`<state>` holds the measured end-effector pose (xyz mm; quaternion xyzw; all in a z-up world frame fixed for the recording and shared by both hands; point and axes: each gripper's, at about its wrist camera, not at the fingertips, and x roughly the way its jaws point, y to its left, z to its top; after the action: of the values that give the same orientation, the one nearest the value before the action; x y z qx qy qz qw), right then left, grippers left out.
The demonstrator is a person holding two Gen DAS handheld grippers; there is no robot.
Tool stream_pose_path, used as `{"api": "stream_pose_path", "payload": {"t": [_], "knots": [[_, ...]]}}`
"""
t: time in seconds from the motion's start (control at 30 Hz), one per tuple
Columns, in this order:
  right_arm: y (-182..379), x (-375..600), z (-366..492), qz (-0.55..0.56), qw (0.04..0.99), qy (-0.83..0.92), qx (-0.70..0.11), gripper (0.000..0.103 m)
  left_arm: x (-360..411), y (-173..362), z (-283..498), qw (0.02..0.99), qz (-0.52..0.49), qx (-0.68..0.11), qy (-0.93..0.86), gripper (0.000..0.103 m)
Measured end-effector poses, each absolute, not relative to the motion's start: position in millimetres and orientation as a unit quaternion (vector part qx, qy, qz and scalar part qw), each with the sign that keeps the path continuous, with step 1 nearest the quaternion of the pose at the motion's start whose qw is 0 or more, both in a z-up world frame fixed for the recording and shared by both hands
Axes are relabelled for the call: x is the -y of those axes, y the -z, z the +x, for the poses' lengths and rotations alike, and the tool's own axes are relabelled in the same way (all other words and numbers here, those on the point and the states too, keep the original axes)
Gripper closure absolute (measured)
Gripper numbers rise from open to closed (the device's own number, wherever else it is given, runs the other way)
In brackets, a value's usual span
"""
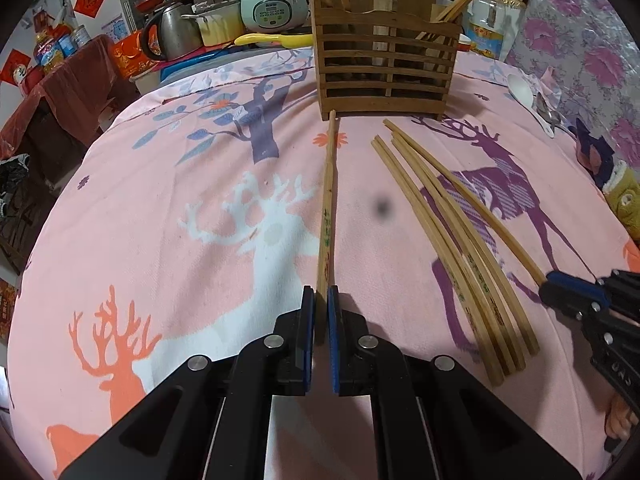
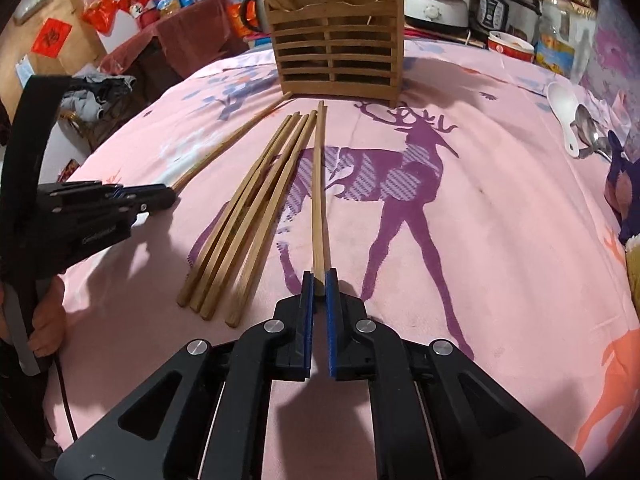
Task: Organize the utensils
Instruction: 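Close the left tool on a chopstick while the right tool grasps another chopstick, then lift the left tool's chopstick over the holder while the right tool carries its chopstick there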
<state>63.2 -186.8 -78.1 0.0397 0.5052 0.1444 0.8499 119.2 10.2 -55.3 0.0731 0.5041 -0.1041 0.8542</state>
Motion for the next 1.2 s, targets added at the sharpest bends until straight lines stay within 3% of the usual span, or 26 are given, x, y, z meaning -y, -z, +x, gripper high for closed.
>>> {"api": "stream_pose_path", "payload": {"t": [0.2, 0.27, 0.63, 1.0, 1.2], "knots": [[78.5, 182.9, 65.8, 0.032, 0.849, -0.147, -0.506, 0.091, -5.6, 55.4, 113.6, 0.856, 0.087, -0.499, 0.103, 0.095], [78.6, 184.2, 66.0, 0.036, 0.849, -0.147, -0.506, 0.096, -4.0, 55.4, 113.1, 0.856, 0.090, -0.498, 0.107, 0.098], [55.4, 187.7, 55.5, 0.031, 0.883, -0.137, -0.448, 0.096, -12.3, 20.4, 102.1, 0.885, 0.048, -0.448, 0.119, 0.097], [-41.7, 197.3, 86.8, 0.064, 0.933, -0.125, -0.332, 0.096, -3.6, -74.3, 115.9, 0.921, 0.033, -0.368, 0.122, 0.097], [-69.5, 188.7, 114.4, 0.072, 0.940, -0.123, -0.310, 0.096, 7.2, -103.9, 136.9, 0.930, 0.012, -0.344, 0.126, 0.097]]}}
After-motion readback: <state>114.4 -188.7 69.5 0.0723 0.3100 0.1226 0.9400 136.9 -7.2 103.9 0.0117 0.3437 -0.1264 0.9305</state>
